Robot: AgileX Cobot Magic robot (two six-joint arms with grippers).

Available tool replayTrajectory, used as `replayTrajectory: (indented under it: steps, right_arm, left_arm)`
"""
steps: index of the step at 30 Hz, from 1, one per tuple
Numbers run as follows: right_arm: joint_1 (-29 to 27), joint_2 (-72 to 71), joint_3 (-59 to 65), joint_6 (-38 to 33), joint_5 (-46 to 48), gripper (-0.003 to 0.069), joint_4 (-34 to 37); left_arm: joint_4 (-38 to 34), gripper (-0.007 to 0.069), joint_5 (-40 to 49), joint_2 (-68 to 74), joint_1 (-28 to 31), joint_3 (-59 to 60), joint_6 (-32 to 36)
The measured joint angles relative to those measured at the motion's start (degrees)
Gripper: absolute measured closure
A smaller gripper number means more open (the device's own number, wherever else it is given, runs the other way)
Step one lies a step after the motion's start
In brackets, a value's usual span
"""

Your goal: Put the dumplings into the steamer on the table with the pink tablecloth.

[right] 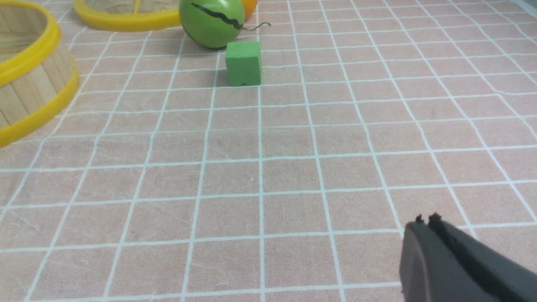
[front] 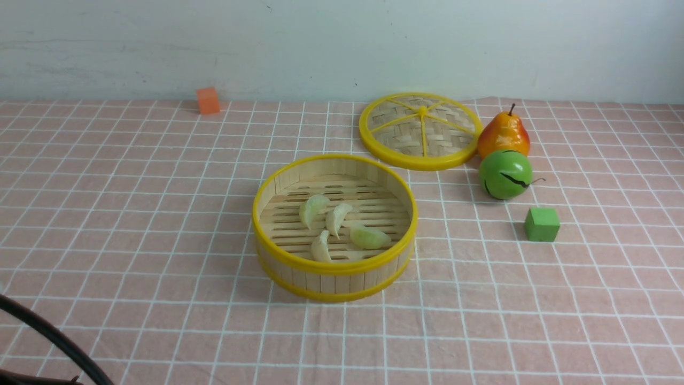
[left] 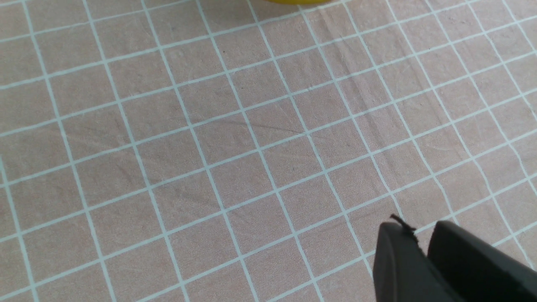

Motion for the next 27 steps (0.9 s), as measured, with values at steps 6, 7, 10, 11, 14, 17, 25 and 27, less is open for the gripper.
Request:
replayTrajectory:
  steps: [6, 7, 10, 11, 14, 17, 25, 27]
  right_arm:
    - [0.0, 0.0, -0.1, 0.0, 0.5, 0.0679, 1.1]
    - [0.0, 0.0, -0.1, 0.0, 0.5, 0.0679, 1.2]
    - [0.0, 0.0, -0.1, 0.0, 0.6, 0.0677, 1.3]
    - [0.0, 0.0, -0.1, 0.0, 0.6, 0.0676, 1.3]
    - [0.0, 0.0, -0.2, 0.0, 0.6, 0.0676, 1.3]
    - [0.0, 0.0, -0.2, 0.0, 0.6, 0.0672, 1.3]
    - [0.0, 0.0, -0.2, 0.0, 0.6, 0.0664, 1.3]
    - [0.0, 0.0, -0.2, 0.0, 0.6, 0.0663, 1.3]
  left_arm:
    - [0.0, 0.0515, 0.0, 0.0, 0.0, 0.0, 0.0]
    - [0.0, 0.0515, 0.0, 0.0, 0.0, 0.0, 0.0]
    - [0.0, 0.0515, 0.0, 0.0, 0.0, 0.0, 0.0]
    - [0.0, 0.0515, 0.0, 0.0, 0.0, 0.0, 0.0]
    - [0.0, 0.0515, 0.0, 0.0, 0.0, 0.0, 0.0]
    - [0.0, 0.0515, 0.0, 0.0, 0.0, 0.0, 0.0]
    - [0.0, 0.0515, 0.0, 0.0, 0.0, 0.0, 0.0]
    - [0.1, 0.0515, 0.0, -0.1, 0.0, 0.2, 0.0]
